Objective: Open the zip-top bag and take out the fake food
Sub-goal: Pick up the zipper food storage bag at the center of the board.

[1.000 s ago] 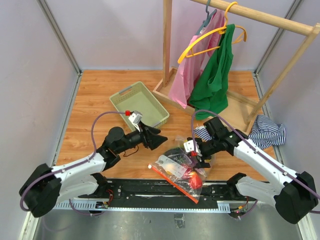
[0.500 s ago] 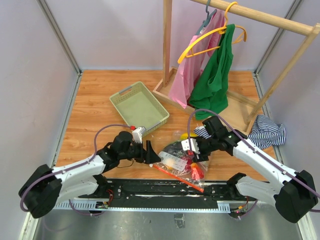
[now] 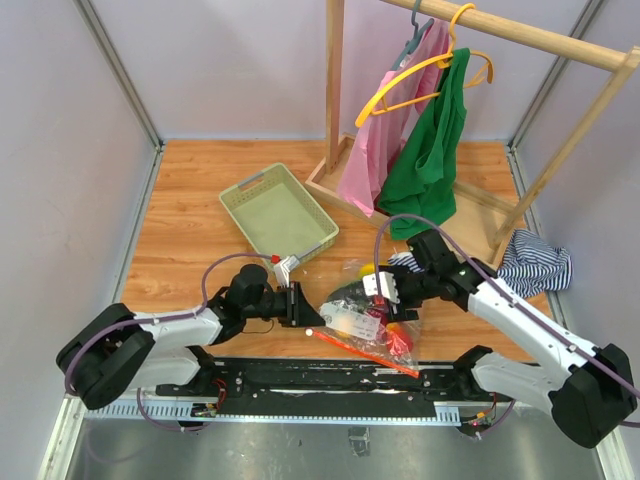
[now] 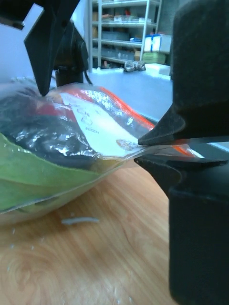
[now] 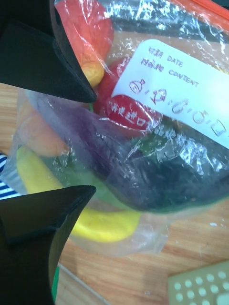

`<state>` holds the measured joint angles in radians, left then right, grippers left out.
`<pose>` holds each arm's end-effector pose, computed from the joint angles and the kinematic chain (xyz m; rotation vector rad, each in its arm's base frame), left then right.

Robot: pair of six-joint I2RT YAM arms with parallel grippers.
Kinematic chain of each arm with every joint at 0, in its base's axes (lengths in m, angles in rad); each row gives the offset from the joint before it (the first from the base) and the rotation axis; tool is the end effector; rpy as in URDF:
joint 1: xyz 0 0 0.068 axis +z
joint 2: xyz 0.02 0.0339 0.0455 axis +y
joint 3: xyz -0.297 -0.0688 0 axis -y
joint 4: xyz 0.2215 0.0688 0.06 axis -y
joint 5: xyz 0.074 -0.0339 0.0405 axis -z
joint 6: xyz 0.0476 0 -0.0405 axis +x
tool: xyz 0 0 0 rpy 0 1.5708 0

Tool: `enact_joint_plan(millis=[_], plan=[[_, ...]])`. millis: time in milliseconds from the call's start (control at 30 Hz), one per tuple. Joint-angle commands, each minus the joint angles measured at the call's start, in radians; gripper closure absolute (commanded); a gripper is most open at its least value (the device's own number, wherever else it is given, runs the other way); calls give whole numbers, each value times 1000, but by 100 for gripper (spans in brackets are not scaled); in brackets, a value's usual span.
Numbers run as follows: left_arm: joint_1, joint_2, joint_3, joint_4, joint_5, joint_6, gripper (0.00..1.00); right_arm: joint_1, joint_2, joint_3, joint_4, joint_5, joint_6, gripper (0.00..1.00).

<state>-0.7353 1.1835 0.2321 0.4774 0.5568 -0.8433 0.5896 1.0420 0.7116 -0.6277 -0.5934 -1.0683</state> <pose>0.1219 -0.1441 0.1908 0.2781 2.3287 -1.4670 0.1218 0.1135 0.2620 -1.8989 1.4299 0.5253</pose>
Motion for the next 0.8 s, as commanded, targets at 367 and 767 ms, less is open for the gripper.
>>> enact_joint_plan(millis=[367,767], plan=[[-158,5,-21,734,-412,-494,100,17,-29,426,-355,-264,129,14],[-199,258,208,796,-555,-747,100,27,-139,309,-126,160,216,10]])
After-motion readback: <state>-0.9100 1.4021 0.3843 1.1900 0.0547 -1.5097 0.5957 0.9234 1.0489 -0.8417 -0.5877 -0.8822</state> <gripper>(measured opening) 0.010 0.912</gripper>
